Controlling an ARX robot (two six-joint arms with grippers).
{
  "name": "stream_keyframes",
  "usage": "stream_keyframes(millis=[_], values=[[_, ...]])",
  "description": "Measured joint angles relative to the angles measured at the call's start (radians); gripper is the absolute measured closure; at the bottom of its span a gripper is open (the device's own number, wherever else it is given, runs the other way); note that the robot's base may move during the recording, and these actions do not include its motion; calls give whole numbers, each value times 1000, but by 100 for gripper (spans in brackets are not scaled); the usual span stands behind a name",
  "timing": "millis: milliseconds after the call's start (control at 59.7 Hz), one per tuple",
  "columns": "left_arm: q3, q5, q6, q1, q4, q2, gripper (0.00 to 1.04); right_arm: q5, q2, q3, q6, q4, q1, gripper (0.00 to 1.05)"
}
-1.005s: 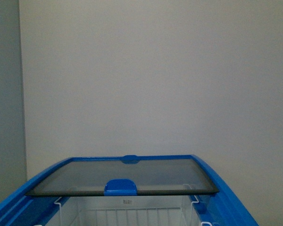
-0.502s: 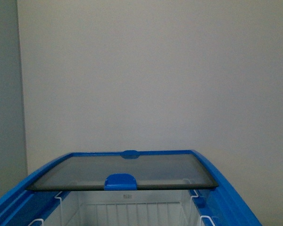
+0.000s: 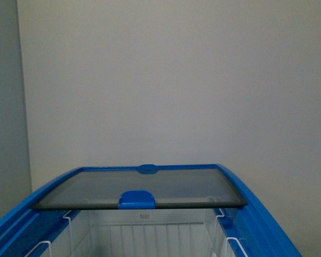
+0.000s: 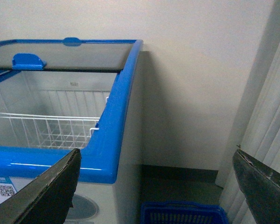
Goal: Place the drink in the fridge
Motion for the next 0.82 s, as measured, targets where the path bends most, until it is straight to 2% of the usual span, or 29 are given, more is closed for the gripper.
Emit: stream_keyframes(millis=[821], values=[[0,0,0,0,0,0,8,0,0,0,0,0,0,7]])
